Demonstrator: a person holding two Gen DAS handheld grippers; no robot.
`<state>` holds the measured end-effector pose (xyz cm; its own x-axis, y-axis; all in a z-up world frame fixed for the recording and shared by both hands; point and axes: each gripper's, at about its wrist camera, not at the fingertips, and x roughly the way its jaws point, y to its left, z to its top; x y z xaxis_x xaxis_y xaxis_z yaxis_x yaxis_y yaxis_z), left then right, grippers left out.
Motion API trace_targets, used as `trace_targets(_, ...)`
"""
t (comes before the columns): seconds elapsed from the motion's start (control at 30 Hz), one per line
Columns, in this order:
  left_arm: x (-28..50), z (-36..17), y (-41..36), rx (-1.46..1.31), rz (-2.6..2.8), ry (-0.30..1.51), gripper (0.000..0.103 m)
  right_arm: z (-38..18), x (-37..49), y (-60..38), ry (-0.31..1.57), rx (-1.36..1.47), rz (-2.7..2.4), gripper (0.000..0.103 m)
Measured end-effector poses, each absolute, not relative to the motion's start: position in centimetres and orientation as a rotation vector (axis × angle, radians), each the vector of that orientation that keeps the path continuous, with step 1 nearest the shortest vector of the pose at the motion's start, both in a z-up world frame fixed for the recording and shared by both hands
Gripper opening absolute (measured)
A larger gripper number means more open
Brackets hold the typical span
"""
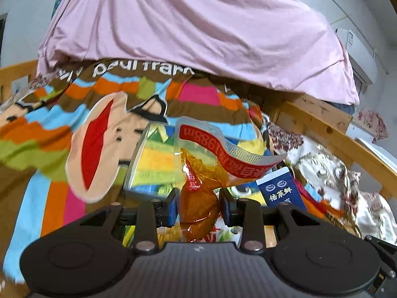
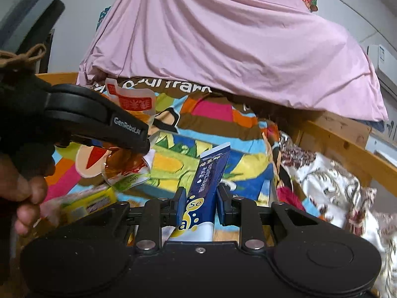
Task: Organize snacks
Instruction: 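Lift the blue stick pack with the right gripper while the left gripper lifts the orange bag toward the tray, then release the orange bag into the tray with the left gripper while the right releases the blue pack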
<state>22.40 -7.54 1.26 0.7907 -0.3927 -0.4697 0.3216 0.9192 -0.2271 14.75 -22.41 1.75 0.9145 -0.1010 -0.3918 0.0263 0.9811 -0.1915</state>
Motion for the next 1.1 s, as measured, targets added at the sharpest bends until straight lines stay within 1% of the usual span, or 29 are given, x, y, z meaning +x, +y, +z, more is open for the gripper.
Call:
trace_targets(0.23, 27.7, 0.6, -8.8, -0.173, -0.377, 0.518, 0.037, 1.0, 20.6, -23.8, 0.387, -0.216, -0.091, 0.027)
trace_targets(0.57, 35.4, -2.3, -9.5, -0.221, -0.344, 0.565, 0.037, -1.4, 28.8, -25.2, 0.369, -0.212, -0.115, 0.027)
trace_targets(0.9, 39.9, -5.6, -8.8, -0.316, -0.331, 0.542, 0.037, -5.0, 34.4, -25.6, 0.449, -0.22, -0.137, 0.027)
trace_targets(1.1, 42.3, -7.8, -8.0, -0.379, -0.389, 0.609, 0.037, -6.6, 36.5, -25.6, 0.503, -0.233, -0.126, 0.027)
